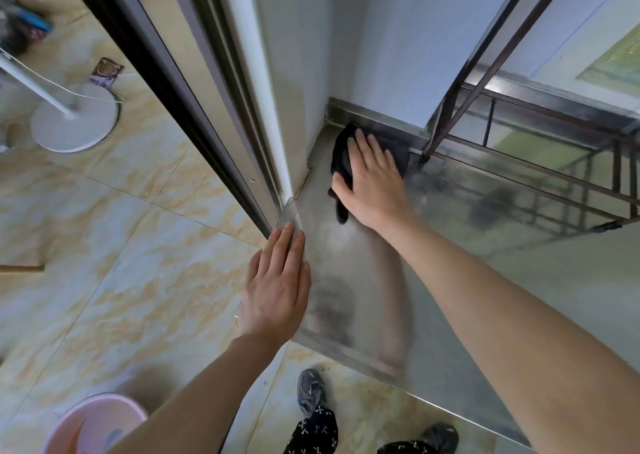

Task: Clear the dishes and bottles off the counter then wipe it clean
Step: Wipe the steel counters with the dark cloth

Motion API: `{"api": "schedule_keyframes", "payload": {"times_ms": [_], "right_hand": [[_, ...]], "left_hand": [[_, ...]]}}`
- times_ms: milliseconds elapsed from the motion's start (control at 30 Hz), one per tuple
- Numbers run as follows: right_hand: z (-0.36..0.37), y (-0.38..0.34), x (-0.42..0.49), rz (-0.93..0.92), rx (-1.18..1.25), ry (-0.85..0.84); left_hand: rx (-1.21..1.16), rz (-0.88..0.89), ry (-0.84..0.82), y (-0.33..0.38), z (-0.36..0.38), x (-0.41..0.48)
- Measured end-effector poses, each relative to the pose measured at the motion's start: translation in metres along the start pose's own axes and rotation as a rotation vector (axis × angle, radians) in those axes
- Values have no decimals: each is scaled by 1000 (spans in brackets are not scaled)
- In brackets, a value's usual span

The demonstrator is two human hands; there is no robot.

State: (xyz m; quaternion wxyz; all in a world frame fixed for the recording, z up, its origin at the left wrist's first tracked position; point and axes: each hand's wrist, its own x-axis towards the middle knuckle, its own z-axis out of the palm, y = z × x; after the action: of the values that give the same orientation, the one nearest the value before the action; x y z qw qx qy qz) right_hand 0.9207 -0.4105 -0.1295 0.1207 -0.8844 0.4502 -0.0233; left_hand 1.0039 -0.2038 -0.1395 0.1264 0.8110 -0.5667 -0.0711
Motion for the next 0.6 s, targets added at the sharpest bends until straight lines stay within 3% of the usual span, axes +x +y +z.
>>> {"api": "schedule_keyframes", "payload": {"times_ms": [67, 200, 267, 500, 600], "right_hand": [[6, -14, -6, 25, 2, 39], [5, -20, -36, -268, -41, -18], [0, -5, -32, -328, -65, -65], [3, -7, 12, 4, 37, 35], [2, -12, 1, -66, 15, 46]], "left_hand": [[-4, -3, 4, 1, -1, 0], [-8, -7, 11, 3, -3, 1], [-4, -7, 7, 3, -3, 1], [-8, -2, 18, 2, -1, 0], [-14, 4, 22, 2, -3, 1]]}}
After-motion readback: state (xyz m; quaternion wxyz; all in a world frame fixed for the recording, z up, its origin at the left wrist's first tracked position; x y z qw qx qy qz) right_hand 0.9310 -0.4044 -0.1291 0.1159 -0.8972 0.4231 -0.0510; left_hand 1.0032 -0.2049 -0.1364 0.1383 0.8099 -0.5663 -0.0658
